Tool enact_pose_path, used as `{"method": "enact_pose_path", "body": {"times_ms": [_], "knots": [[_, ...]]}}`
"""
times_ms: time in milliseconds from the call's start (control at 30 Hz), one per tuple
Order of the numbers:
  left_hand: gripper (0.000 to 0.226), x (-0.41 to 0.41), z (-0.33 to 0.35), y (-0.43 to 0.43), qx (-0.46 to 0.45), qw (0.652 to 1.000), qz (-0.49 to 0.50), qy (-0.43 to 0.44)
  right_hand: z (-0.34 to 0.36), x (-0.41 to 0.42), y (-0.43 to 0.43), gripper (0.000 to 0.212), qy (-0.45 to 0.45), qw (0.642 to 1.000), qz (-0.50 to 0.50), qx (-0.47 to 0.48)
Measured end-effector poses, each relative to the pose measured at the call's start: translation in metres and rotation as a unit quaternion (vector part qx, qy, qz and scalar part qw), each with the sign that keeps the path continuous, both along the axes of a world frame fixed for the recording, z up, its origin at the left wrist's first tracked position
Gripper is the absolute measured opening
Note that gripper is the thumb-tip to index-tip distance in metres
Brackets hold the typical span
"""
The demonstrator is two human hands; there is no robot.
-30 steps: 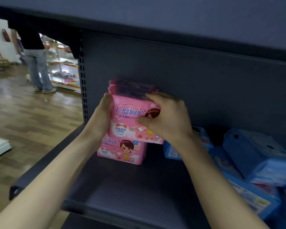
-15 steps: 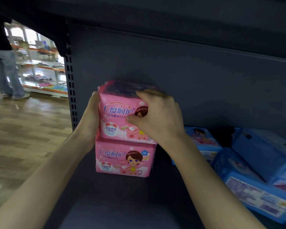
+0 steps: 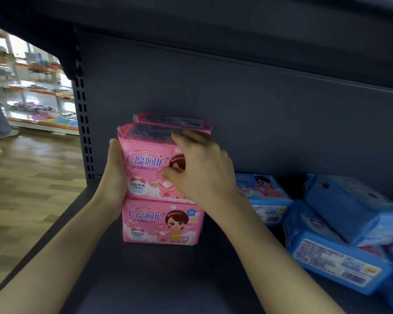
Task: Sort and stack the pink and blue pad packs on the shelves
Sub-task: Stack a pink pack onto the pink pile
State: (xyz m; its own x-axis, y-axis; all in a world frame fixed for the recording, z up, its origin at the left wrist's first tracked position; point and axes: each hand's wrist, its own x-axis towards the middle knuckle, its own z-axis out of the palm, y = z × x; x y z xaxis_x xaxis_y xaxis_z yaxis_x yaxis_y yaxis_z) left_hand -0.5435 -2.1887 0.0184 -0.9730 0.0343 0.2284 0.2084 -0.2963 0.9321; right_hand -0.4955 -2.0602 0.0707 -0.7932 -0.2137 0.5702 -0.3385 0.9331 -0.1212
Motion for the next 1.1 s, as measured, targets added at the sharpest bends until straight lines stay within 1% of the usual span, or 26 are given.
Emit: {"method": "enact_pose_path", "body": {"times_ms": [267, 367, 433, 467, 500, 567, 633, 700, 733, 767, 833, 900, 933, 1000, 1067, 1100], "knots": [[0.059, 0.003, 0.003, 0.004, 0.021, 0.999, 0.018, -0.025, -0.001, -0.002, -0.001, 0.063, -0.007, 1.000, 0.004, 0.011], [0.058, 0.001, 0.003, -0.002, 0.005, 0.999, 0.045, -0.030, -0.003, -0.002, 0.001, 0.062, -0.002, 0.999, 0.032, -0.036], [0.051, -0.002, 0.001, -0.010, -0.030, 0.994, 0.099, -0.018, -0.003, -0.001, 0.004, 0.062, -0.009, 0.995, 0.050, -0.085], [0.048, 0.000, 0.000, -0.014, -0.062, 0.986, 0.152, 0.002, -0.004, 0.001, 0.006, 0.061, -0.006, 0.993, 0.056, -0.107], [0.048, 0.005, 0.001, -0.017, -0.095, 0.971, 0.217, 0.029, -0.004, 0.003, 0.008, 0.058, 0.010, 0.990, 0.064, -0.124], [0.050, 0.023, 0.009, -0.016, -0.165, 0.924, 0.322, 0.125, -0.006, 0.007, 0.012, 0.050, 0.065, 0.984, 0.073, -0.147], [0.041, 0.042, 0.019, -0.011, -0.225, 0.874, 0.352, 0.248, -0.008, 0.011, 0.018, 0.049, 0.090, 0.980, 0.075, -0.159], [0.032, 0.061, 0.024, 0.001, -0.262, 0.838, 0.336, 0.342, -0.012, 0.016, 0.025, 0.052, 0.078, 0.978, 0.078, -0.177], [0.029, 0.069, 0.024, 0.009, -0.270, 0.830, 0.318, 0.369, -0.016, 0.019, 0.030, 0.052, 0.068, 0.978, 0.077, -0.184], [0.027, 0.076, 0.023, 0.018, -0.271, 0.832, 0.294, 0.384, -0.019, 0.021, 0.036, 0.052, 0.057, 0.978, 0.073, -0.186], [0.025, 0.089, 0.016, 0.040, -0.259, 0.846, 0.243, 0.397, -0.027, 0.028, 0.048, 0.047, 0.044, 0.980, 0.056, -0.183], [0.023, 0.099, 0.004, 0.062, -0.249, 0.857, 0.187, 0.411, -0.036, 0.034, 0.062, 0.043, 0.055, 0.984, 0.023, -0.169], [0.023, 0.102, -0.002, 0.073, -0.246, 0.864, 0.152, 0.412, -0.041, 0.038, 0.071, 0.045, 0.058, 0.987, -0.004, -0.152], [0.024, 0.104, -0.013, 0.094, -0.246, 0.880, 0.085, 0.397, -0.044, 0.046, 0.090, 0.051, 0.035, 0.992, -0.072, -0.094], [0.026, 0.101, -0.021, 0.114, -0.247, 0.902, 0.037, 0.353, -0.042, 0.056, 0.108, 0.053, -0.030, 0.985, -0.169, -0.026], [0.029, 0.098, -0.024, 0.124, -0.249, 0.913, 0.022, 0.323, -0.042, 0.062, 0.119, 0.058, -0.092, 0.974, -0.208, -0.001]]}}
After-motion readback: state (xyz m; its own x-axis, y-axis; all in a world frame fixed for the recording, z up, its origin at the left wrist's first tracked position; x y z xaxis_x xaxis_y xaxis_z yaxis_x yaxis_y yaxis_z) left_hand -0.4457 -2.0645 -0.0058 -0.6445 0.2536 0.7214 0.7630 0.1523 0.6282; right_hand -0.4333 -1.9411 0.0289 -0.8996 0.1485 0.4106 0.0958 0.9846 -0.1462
